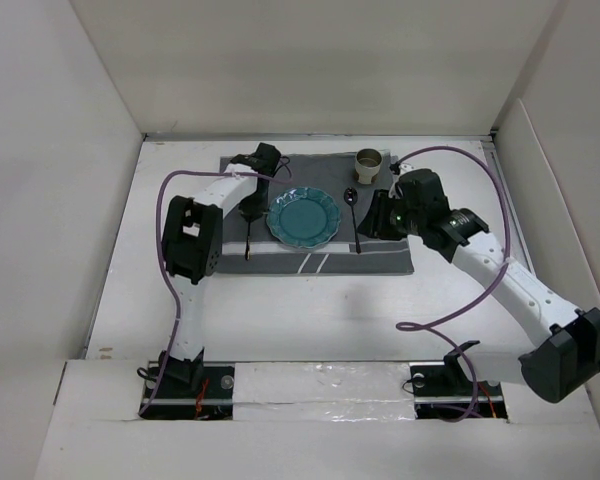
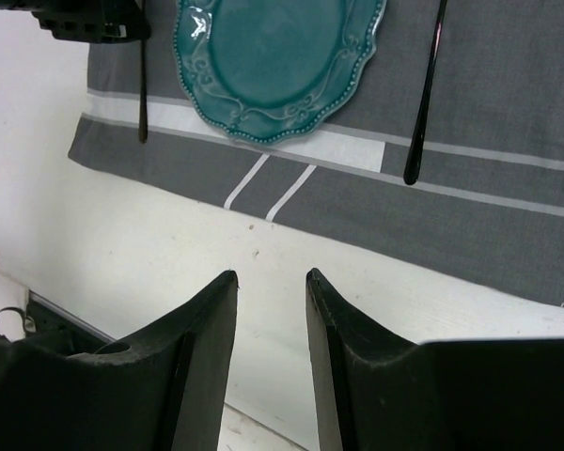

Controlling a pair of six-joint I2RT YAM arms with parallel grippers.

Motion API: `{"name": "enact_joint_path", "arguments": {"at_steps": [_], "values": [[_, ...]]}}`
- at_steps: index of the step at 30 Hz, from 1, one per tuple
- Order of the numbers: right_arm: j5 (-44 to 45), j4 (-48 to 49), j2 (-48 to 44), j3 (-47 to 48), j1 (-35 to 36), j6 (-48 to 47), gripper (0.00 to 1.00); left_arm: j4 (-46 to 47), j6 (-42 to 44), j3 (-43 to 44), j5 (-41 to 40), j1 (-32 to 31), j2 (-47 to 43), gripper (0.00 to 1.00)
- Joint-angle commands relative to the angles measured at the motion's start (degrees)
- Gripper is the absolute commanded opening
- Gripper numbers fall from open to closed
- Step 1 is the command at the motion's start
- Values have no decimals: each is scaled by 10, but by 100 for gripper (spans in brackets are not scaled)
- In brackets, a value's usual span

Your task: Set the dinner table for one person

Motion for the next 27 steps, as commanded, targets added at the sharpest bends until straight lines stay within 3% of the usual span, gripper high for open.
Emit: {"name": "enact_joint_path", "arguments": {"at_steps": [1,18,21,22,23,27], "values": [[12,5,5,0,12,4,41,1,6,34,-12,1,-1,0],[24,1,29,13,17,-2,41,-8,-5,71,-15,1,36,1],[26,0,29,14,17,-4,41,-15,-8,64,-29,1,25,25],[27,0,29,14,17,-4,41,-15,-8,64,-29,1,25,25],[27,0,28,15,17,-5,41,-15,-10,63,-32,1,19,37],[25,-5,24,20,17,-6,41,-15,-18,76,-51,1,-26,52]]}}
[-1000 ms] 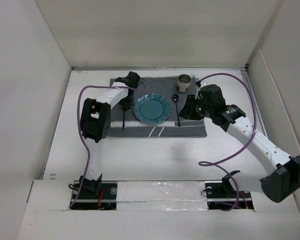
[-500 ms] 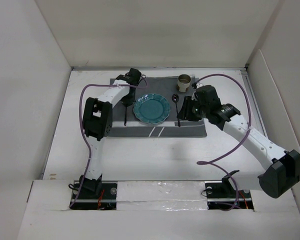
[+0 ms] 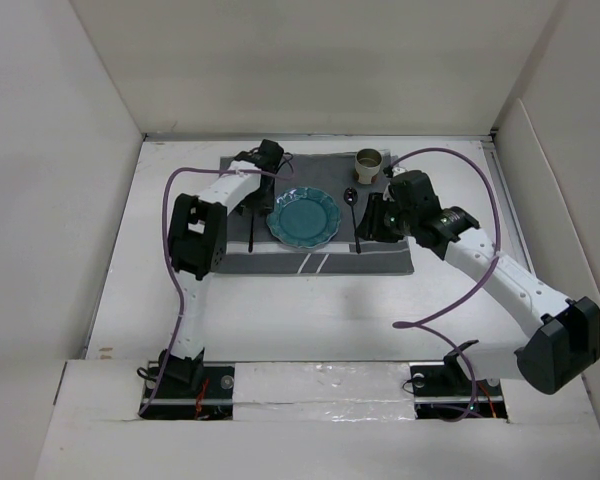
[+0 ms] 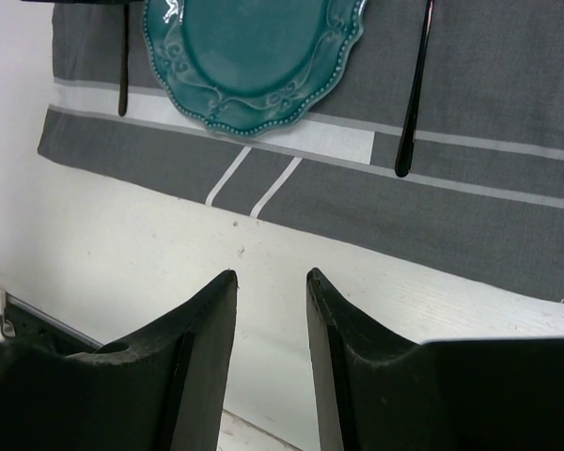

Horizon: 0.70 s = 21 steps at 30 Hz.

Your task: Set the dinner table for one person

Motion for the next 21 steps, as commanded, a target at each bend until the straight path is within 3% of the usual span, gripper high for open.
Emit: {"name": "enact_joint_path", "arguments": {"at_steps": [1,3,5,6,9,13,14,17,18,19,21], "values": [[8,-2,-6,21,6,-8,41,-18,-15,29,-33,1,-76,52],[8,-6,-13,27,6,-7,40,-23,-21,45,-41,1,-104,52],[9,-16,-20,43,6,-7,24,-26,-35,53,-45,1,-127,49],[14,-18,-24,49,6,-7,2,-24,-40,52,-46,1,-157,48],[31,-18,-58,79,6,-3,0,7,-61,18,-31,1,-249,34],[101,-14,-122,130,1,3,0,73,-88,-59,-2,1,-404,0],[122,-7,-152,139,-6,7,0,101,-94,-91,-4,1,-440,0],[195,19,-212,156,-27,12,19,128,-116,-150,-30,12,-565,1],[221,25,-223,158,-33,13,37,131,-120,-164,-27,23,-620,8],[233,36,-234,159,-40,15,47,138,-124,-180,-24,23,-645,28],[260,39,-253,163,-61,15,66,139,-135,-225,-18,28,-705,49]]}}
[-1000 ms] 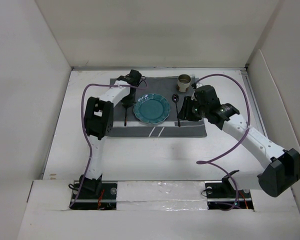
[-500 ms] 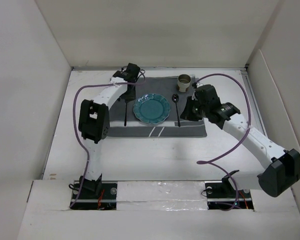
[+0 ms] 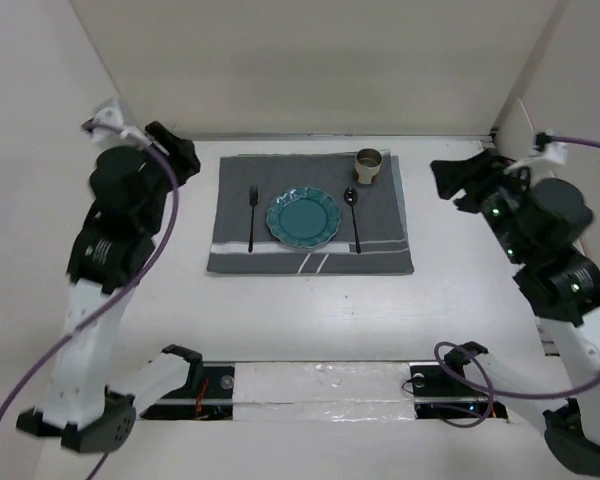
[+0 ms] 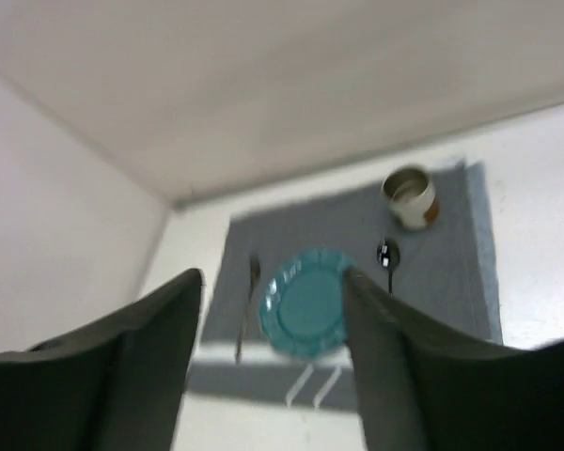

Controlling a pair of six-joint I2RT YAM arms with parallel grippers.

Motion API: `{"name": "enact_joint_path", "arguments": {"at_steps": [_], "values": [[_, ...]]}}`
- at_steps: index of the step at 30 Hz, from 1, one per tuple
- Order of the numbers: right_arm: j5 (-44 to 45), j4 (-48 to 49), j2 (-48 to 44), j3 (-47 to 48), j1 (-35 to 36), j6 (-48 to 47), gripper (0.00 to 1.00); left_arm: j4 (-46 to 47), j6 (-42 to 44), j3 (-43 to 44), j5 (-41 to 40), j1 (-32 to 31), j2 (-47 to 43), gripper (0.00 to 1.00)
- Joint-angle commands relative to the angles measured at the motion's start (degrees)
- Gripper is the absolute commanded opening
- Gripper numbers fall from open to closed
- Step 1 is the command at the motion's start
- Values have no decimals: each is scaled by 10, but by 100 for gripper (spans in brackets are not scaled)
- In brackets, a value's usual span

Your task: Set the dinner table for one person

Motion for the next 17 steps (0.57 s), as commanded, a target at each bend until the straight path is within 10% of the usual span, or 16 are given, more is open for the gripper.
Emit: {"name": "enact_joint_path", "arguments": {"at_steps": [1,17], "values": [[90,22,-16,22,-26,1,70,2,-42,-65,6,9,-53,59],[53,-9,21,1,-79,22,83,14,-51,-142,61,9,-106,74]]}}
